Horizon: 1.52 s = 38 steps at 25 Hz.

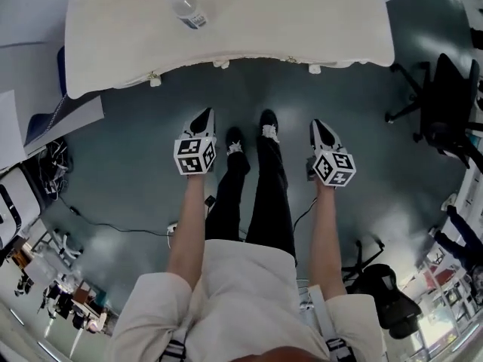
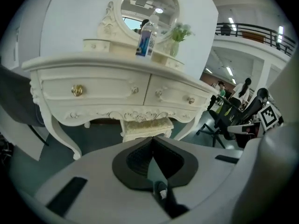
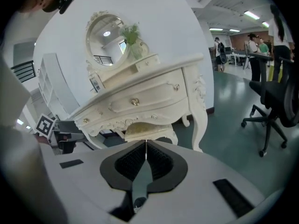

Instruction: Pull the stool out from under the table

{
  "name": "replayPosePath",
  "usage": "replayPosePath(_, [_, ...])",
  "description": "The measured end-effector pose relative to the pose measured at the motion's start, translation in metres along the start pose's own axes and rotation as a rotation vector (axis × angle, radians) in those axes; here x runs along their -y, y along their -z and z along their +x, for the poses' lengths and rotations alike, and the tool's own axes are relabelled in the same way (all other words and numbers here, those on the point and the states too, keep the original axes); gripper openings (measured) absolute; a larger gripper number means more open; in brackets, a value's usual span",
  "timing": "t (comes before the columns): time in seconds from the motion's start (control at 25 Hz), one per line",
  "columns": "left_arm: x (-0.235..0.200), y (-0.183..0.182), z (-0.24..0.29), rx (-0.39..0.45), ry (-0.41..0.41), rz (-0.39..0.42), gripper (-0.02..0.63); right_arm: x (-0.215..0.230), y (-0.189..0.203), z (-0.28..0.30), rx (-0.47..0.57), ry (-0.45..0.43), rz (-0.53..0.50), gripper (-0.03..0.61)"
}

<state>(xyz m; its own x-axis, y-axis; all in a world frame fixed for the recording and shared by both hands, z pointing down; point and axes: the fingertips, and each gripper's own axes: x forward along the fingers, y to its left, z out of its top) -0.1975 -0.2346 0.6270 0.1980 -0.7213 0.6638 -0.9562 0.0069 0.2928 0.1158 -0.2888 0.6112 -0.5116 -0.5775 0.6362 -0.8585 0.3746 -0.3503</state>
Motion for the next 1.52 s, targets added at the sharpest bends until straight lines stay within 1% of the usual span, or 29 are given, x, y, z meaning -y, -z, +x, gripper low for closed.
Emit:
replayPosePath(0.12, [-0.012,0.042,0.031,-0.001,-0.018,-0.106,0.015,0.026,0.035,0.037,-0.032,-0.029,-0.018,0.046])
replayPosePath(0.16, [-0.015,0.055,0.040,-0.006,-0.027,-0.120,0.015,0.035,0.045,0.047,-0.044,-0.036,-0.024,0.046])
replayPosePath(0.24, [-0.019,0.076,0.056,-0.021,-0.048,-0.123,0.015,0.047,0.060,0.066,-0.070,-0.050,-0.044,0.046])
replayPosePath(0.32, [-0.020,0.090,0.073,-0.024,-0.057,-0.133,0.015,0.058,0.066,0.084,-0.081,-0.073,-0.077,0.046])
replayPosePath(0.44, [-0.022,0.097,0.103,0.014,-0.048,-0.157,0.015,0.074,0.064,0.112,-0.039,-0.129,-0.126,0.046])
replayPosePath(0.52, [-0.031,0.100,0.123,0.042,-0.048,-0.154,0.015,0.083,0.066,0.136,-0.022,-0.151,-0.152,0.048])
replayPosePath(0.68, [-0.049,0.108,0.160,0.073,-0.074,-0.153,0.015,0.099,0.069,0.185,-0.024,-0.156,-0.207,0.048])
replayPosePath(0.8, [-0.056,0.117,0.183,0.078,-0.083,-0.128,0.015,0.106,0.066,0.211,-0.021,-0.173,-0.262,0.048])
replayPosePath(0.84, [-0.060,0.121,0.189,0.083,-0.084,-0.133,0.015,0.108,0.068,0.218,-0.029,-0.181,-0.289,0.048])
replayPosePath(0.92, [-0.069,0.132,0.198,0.094,-0.093,-0.172,0.015,0.112,0.074,0.230,-0.063,-0.194,-0.358,0.050])
replayPosePath(0.96, [-0.074,0.137,0.202,0.099,-0.100,-0.189,0.016,0.115,0.077,0.235,-0.078,-0.198,-0.391,0.063])
replayPosePath(1.0, [-0.078,0.139,0.207,0.105,-0.106,-0.198,0.017,0.118,0.077,0.241,-0.086,-0.199,-0.416,0.099])
replayPosePath(1.04, [-0.082,0.138,0.211,0.110,-0.110,-0.197,0.017,0.122,0.076,0.247,-0.088,-0.199,-0.429,0.115])
replayPosePath(1.12, [-0.084,0.137,0.216,0.106,-0.106,-0.163,0.017,0.126,0.074,0.253,-0.084,-0.197,-0.431,0.125])
replayPosePath(1.16, [-0.085,0.137,0.218,0.098,-0.099,-0.124,0.017,0.127,0.074,0.255,-0.083,-0.197,-0.429,0.132])
replayPosePath(1.2, [-0.087,0.137,0.221,0.086,-0.088,-0.068,0.017,0.127,0.073,0.257,-0.084,-0.195,-0.429,0.147])
replayPosePath(1.28, [-0.090,0.137,0.228,0.058,-0.060,0.067,0.017,0.124,0.075,0.260,-0.097,-0.189,-0.442,0.201])
replayPosePath(1.32, [-0.090,0.138,0.230,0.046,-0.046,0.123,0.017,0.123,0.077,0.260,-0.105,-0.187,-0.453,0.210])
replayPosePath(1.36, [-0.089,0.140,0.231,0.039,-0.035,0.163,0.017,0.123,0.079,0.259,-0.113,-0.186,-0.464,0.212])
replayPosePath(1.44, [-0.086,0.140,0.233,0.040,-0.020,0.199,0.017,0.124,0.082,0.259,-0.121,-0.180,-0.481,0.222])
replayPosePath(1.52, [-0.084,0.136,0.235,0.053,-0.015,0.194,0.017,0.126,0.083,0.263,-0.124,-0.169,-0.482,0.233])
